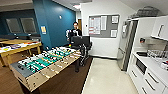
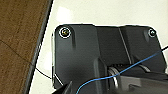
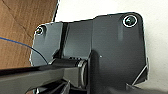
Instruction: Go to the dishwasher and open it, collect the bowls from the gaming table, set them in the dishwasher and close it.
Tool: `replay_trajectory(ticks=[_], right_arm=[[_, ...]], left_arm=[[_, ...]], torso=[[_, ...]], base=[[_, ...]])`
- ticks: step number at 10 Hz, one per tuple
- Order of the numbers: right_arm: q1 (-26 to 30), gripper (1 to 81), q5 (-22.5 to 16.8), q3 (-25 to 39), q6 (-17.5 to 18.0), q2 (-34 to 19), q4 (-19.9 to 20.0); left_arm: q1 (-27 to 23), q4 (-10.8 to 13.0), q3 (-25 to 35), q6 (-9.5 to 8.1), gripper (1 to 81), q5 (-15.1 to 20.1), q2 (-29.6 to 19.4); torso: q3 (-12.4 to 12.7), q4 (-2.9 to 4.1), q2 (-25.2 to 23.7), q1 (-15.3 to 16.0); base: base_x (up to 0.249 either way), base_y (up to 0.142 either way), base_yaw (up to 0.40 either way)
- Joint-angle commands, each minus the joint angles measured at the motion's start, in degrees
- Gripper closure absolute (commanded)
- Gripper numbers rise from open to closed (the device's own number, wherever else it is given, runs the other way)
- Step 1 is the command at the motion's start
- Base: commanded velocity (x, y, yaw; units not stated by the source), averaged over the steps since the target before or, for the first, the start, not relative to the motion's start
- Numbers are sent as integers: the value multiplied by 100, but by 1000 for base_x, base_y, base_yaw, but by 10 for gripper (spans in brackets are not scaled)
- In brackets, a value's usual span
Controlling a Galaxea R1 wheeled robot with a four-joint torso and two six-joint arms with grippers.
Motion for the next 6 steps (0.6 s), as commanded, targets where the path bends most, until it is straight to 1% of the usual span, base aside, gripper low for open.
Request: replay_trajectory(ticks=[1, 6], right_arm=[[262, 10, -258, 20, -24, -26, -66], [270, 10, -258, 20, -24, 1, -75]], left_arm=[[-295, 32, -12, 38, 10, 301, -41], [-277, 32, -30, 38, 10, 309, -32]], torso=[[0, 0, 2, 0], [0, 0, 0, 0]], base=[[0, 0, 357], [0, 0, 357]])
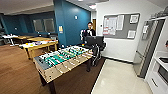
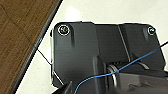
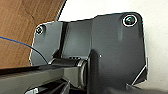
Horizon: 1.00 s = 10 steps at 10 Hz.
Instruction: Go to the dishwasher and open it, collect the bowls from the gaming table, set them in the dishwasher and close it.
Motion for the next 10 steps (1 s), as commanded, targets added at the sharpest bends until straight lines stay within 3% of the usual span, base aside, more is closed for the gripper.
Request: replay_trajectory(ticks=[1, 10], right_arm=[[284, 10, -309, 31, -24, -12, -88], [311, 10, -317, 13, -24, -3, -115]], left_arm=[[-310, 32, -25, 36, 10, 274, -38], [-302, 41, -25, 36, 10, 282, -20]], torso=[[0, 0, 0, 0], [0, 0, 0, -2]], base=[[0, 0, 357], [0, 0, 357]])
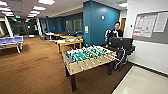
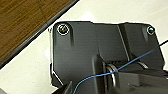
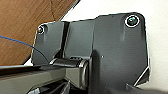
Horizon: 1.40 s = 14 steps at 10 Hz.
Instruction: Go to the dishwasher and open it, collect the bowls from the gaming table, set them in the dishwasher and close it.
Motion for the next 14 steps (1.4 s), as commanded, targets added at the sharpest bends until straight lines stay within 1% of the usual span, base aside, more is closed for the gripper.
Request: replay_trajectory(ticks=[1, 14], right_arm=[[294, 10, -309, 19, -24, -36, -69], [267, 10, -300, 19, -32, 17, -68]], left_arm=[[-313, 41, -16, 36, 10, 268, -40], [-313, -20, -16, 36, 10, 268, -40]], torso=[[0, 0, 0, 0], [2, 0, 0, -9]], base=[[0, 0, 357], [0, 0, 357]])
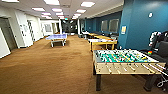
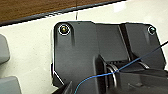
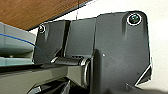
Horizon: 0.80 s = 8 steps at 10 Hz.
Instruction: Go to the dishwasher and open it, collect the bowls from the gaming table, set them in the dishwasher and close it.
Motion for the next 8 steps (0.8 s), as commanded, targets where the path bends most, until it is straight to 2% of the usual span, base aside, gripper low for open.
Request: replay_trajectory(ticks=[1, 5, 8], right_arm=[[309, 10, -298, 39, -32, -29, -55], [318, 10, -298, 30, -24, -29, -55], [301, 10, -298, 3, -33, -20, -55]], left_arm=[[-318, -18, 6, 30, 10, 272, -53], [-318, -27, -3, 30, 10, 272, -53], [-318, -45, -3, 21, 10, 272, -53]], torso=[[0, 0, 0, 0], [0, 0, 0, 0], [0, 0, 0, 0]], base=[[0, 0, 327], [0, 0, 290], [0, 0, 98]])
